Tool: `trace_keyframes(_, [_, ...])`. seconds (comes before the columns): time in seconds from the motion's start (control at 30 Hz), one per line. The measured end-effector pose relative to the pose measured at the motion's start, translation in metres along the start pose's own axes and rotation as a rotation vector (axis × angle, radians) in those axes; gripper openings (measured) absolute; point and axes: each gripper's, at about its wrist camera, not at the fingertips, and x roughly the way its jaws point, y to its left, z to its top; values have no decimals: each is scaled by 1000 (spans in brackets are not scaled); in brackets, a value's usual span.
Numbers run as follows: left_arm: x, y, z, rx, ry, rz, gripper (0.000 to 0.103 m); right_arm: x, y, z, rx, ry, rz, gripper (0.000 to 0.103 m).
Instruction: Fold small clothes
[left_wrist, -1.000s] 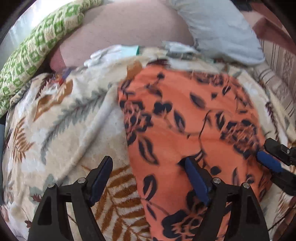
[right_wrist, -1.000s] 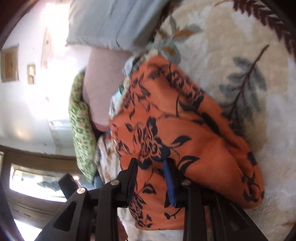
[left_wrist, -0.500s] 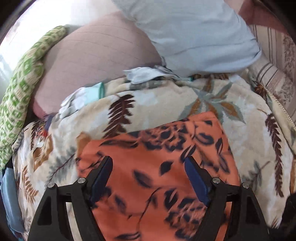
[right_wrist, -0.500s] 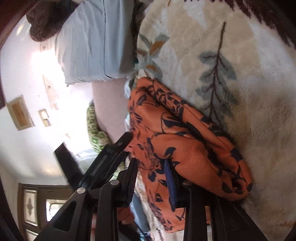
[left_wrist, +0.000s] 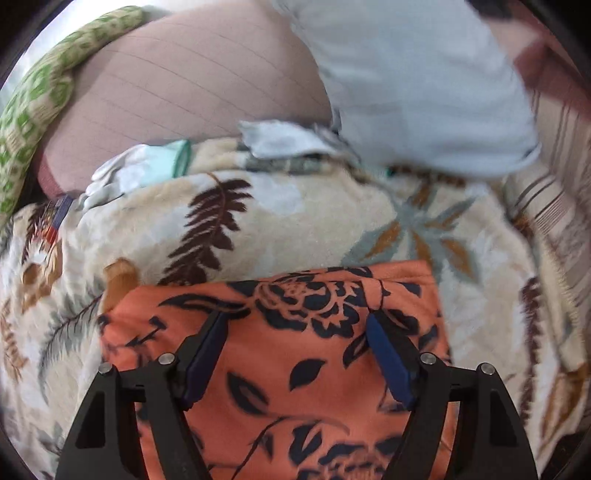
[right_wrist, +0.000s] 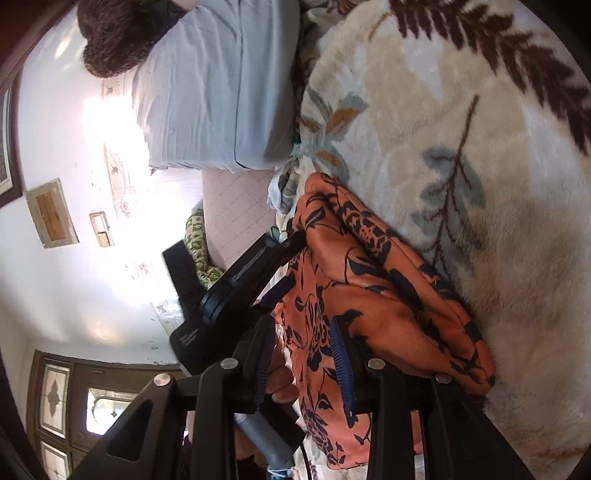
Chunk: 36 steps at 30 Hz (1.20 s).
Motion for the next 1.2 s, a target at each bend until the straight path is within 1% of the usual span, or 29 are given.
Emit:
trace_keyframes(0.07, [-21,13,-7,-6,-35,-4,78,0,7,2,-28,-12,0,34])
trace_keyframes(0.17, [-48,37,-27,-10,-61,0,78,3,19,2,-89,-12,-28,35])
trace_keyframes(0.2, [-54,47,-36,-7,-59,8,78,6,21,1,-103,-1,-39,35])
trace_keyframes(0.27, [-60,62,-55,2,-55,47,78,11,19,-1,-99,21,-58,35])
trace_keyframes(0.33, [-58,77,-78,28,-39,97,78,15,12,-1,-84,44,-87,34])
trace_keyframes(0.4, [-44,89,-100,39,20,133,78,20,2,-1,-63,82,-157,33])
trace_keyframes(0.43, [-38,93,-108,32,27,121,79,25,-4,-1,-40,101,-184,33])
trace_keyframes(0.47, [-37,95,-115,14,-10,109,80,27,-10,-1,-23,115,-181,33])
trace_keyframes(0.5, [-36,95,-117,14,-28,118,82,28,-10,-1,-19,121,-179,33])
trace_keyframes(0.53, [-33,92,-116,28,-26,137,83,30,-9,0,-32,123,-189,33])
trace_keyframes(0.57, [-30,89,-114,37,-15,148,83,32,-5,-1,-52,122,-202,33])
trace_keyframes(0.67, [-35,83,-104,13,19,168,82,35,9,-9,-132,113,-257,34])
trace_keyframes(0.73, [-49,80,-102,18,-5,148,82,35,22,-14,-201,109,-268,35])
trace_keyframes(0.83, [-74,77,-111,44,-80,137,82,36,39,-23,-293,105,-273,35])
trace_keyframes(0.9, [-77,77,-121,55,-80,146,82,37,42,-26,-303,113,-275,35])
trace_keyframes(0.97, [-64,79,-131,60,-38,150,82,41,37,-27,-282,134,-299,35])
trace_keyframes(1.03, [-51,83,-137,42,-25,129,83,47,29,-27,-263,161,-330,35])
trace_keyframes(1.07, [-48,86,-137,19,-28,120,86,49,27,-27,-259,171,-340,35])
trace_keyframes(1.13, [-45,89,-135,-4,-9,120,88,51,25,-28,-264,170,-347,35])
trace_keyframes(1.2, [-46,85,-131,20,4,139,88,52,24,-28,-273,173,-354,35])
